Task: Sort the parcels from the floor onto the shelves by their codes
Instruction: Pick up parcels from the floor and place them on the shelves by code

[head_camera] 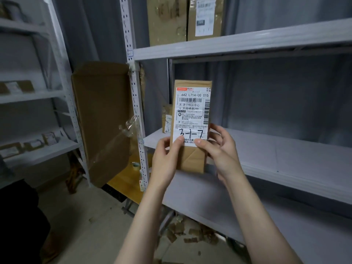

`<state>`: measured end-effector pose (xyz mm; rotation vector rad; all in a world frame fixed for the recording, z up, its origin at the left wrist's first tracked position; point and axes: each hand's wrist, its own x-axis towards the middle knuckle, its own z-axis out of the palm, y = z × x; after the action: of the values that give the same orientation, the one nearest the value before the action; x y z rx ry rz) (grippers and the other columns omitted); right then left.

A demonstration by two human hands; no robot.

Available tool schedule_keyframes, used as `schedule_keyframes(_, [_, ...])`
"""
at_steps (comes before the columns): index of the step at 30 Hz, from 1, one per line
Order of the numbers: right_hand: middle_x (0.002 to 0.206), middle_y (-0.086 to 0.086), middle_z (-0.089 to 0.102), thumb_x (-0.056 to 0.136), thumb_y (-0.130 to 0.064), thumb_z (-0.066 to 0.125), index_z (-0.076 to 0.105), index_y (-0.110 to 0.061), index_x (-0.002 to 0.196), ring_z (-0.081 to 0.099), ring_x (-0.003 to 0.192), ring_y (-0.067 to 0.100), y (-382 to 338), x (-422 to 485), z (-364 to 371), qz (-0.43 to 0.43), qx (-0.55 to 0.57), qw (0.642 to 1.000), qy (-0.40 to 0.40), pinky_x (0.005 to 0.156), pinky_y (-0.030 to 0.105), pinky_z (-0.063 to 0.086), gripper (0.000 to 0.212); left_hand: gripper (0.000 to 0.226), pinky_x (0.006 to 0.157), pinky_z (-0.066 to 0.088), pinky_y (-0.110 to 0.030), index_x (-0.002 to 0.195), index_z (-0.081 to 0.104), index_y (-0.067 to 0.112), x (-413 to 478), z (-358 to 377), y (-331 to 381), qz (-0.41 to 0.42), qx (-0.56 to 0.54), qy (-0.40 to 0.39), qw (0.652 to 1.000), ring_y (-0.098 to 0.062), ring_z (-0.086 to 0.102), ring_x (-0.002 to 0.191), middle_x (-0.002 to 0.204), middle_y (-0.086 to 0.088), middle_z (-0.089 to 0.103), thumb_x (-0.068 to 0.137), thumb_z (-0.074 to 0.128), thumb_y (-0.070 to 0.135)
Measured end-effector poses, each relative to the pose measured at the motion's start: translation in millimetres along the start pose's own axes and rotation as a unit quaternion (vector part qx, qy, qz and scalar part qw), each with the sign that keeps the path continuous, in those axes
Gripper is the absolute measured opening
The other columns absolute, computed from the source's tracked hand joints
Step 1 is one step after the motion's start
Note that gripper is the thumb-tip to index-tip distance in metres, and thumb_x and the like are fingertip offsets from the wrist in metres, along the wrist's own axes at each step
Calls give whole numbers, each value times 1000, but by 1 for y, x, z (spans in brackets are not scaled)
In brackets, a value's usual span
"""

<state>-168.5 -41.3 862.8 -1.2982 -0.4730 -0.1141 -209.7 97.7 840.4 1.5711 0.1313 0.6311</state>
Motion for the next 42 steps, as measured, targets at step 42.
schedule_keyframes(42, [129, 9, 60, 85, -56, 64, 37, -10, 132, 59, 114, 30, -227, 381, -86, -194, -586, 782, 82, 92, 42, 50, 71, 83, 76, 56, -31, 111, 63, 12, 341, 228, 233, 228, 236, 6, 944, -22, 66, 96, 103, -3, 68, 43, 69, 60])
